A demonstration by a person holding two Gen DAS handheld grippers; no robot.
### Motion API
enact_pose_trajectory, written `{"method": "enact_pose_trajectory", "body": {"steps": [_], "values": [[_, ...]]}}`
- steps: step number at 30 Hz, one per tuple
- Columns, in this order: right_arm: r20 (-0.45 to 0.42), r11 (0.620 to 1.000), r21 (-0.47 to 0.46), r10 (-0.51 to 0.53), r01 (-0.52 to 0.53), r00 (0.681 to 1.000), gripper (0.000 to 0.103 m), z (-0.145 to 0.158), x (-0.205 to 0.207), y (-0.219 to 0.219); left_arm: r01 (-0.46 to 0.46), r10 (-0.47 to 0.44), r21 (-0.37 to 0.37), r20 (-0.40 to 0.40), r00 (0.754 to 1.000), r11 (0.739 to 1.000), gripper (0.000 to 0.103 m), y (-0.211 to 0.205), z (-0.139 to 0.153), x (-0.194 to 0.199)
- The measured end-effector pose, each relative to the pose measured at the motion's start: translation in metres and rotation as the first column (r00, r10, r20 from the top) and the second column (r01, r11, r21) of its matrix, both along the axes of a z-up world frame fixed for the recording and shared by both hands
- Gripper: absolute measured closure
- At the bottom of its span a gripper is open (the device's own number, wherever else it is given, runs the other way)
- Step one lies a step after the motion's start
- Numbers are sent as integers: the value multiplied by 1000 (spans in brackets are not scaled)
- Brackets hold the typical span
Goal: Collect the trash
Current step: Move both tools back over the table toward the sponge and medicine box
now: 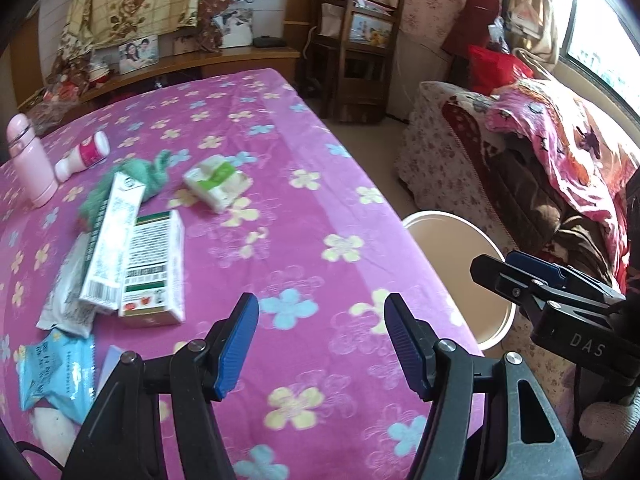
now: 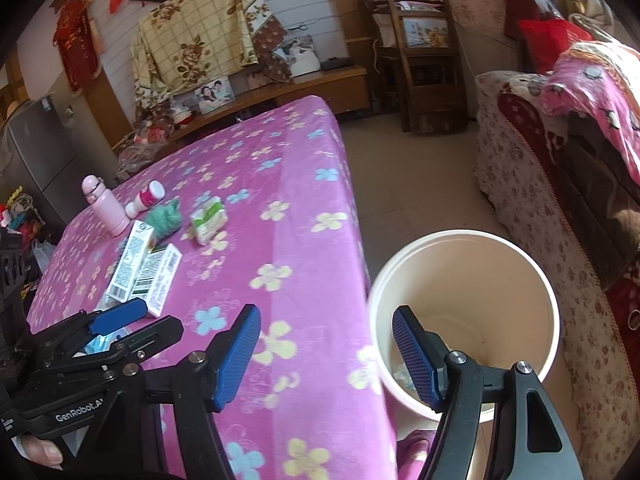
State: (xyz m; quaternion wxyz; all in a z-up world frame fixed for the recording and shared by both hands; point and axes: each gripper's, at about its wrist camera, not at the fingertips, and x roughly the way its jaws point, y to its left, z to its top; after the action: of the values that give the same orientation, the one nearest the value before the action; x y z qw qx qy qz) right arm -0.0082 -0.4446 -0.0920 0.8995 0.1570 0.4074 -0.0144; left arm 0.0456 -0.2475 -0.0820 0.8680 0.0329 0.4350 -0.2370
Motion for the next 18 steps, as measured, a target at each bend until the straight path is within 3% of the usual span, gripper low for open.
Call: {"method": "enact_pose_trajectory", "body": {"steps": [18], "values": [[-30, 989, 22, 147, -146, 989, 31, -4, 22, 89, -108, 109, 18, -11, 994, 994, 37, 91, 4, 1]]}}
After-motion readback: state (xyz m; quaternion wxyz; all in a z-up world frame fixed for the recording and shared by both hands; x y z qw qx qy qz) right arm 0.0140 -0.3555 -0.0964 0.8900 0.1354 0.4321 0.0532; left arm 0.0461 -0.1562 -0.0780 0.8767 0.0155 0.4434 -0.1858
